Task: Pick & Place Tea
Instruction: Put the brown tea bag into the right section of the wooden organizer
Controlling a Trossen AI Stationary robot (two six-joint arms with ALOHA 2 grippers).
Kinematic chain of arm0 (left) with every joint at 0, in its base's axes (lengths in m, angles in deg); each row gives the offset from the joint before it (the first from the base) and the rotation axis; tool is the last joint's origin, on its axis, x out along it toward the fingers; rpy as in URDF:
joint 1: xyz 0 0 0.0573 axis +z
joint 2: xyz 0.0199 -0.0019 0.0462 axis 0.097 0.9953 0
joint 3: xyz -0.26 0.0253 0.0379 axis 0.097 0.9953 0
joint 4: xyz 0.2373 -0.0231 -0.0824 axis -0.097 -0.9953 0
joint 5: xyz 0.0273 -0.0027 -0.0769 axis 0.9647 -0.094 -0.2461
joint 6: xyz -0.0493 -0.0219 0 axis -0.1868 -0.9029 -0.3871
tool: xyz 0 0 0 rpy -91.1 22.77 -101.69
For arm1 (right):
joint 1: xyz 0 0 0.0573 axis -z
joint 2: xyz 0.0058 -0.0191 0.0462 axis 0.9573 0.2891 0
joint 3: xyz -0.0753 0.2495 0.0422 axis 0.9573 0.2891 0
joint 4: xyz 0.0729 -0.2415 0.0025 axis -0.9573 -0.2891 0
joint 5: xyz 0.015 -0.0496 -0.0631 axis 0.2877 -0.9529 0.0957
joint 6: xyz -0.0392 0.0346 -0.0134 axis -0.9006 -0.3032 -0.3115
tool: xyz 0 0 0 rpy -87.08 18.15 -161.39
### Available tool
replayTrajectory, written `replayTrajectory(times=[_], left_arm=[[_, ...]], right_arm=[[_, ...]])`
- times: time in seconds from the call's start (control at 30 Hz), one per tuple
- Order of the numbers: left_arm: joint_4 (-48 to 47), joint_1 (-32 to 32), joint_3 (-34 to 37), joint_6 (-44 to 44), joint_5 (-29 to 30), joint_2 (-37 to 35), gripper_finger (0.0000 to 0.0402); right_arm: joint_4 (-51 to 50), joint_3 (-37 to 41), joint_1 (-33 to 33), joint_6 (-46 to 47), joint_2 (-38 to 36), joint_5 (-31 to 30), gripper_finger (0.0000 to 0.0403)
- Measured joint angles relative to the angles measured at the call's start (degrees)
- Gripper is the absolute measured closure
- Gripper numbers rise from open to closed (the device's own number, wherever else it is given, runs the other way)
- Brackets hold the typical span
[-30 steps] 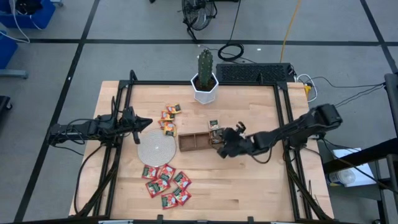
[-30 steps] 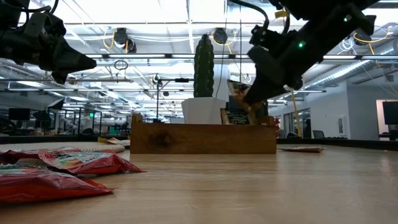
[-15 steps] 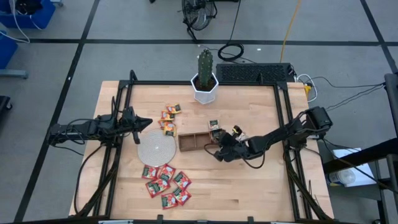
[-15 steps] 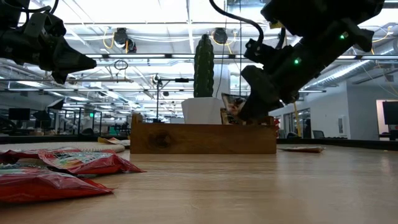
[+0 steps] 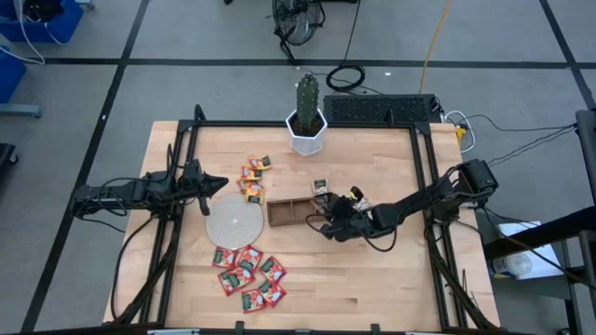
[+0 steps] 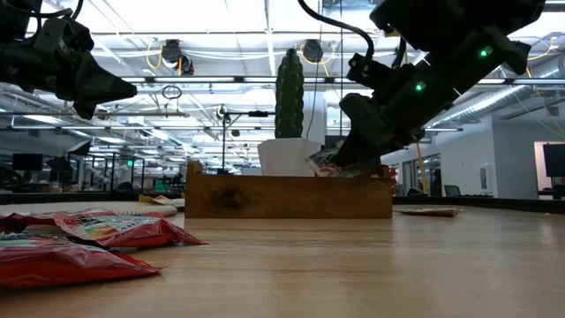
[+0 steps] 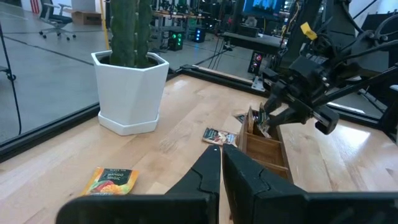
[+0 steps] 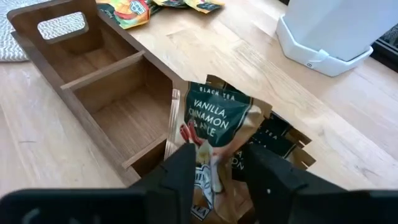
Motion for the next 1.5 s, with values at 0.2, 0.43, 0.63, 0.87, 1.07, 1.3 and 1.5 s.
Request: replayTrajectory(times=[0.2, 0.43, 0.63, 0.87, 1.07, 1.3, 1.5], left_arm=[[0.0, 0.0, 0.0, 0.0, 0.0, 0.0, 0.038], [0.0, 0.0, 0.0, 0.0, 0.0, 0.0, 0.038], [0.0, 0.0, 0.0, 0.0, 0.0, 0.0, 0.038], [0.0, 0.0, 0.0, 0.0, 0.0, 0.0, 0.038], [0.0, 0.0, 0.0, 0.0, 0.0, 0.0, 0.038], [0.0, 0.0, 0.0, 0.0, 0.0, 0.0, 0.038], [0.0, 0.0, 0.0, 0.0, 0.0, 0.0, 0.038]], right_arm=[[0.0, 0.0, 0.0, -1.5, -1.7, -0.1, 0.0253], [0.9, 0.0, 0.3, -10.1, -8.7, -3.0, 0.0263], [6.9, -0.2, 3.1, -23.9, -12.0, 13.3, 0.0273], [-12.2, -6.9, 6.7, -29.7, -11.0, 22.7, 0.0383], [-26.0, -12.9, 9.3, -31.7, -8.4, 27.1, 0.0401], [-28.1, -13.1, 10.6, -32.1, -4.9, 28.9, 0.0403], [-28.4, -13.1, 10.6, -32.5, -1.2, 28.9, 0.0403]])
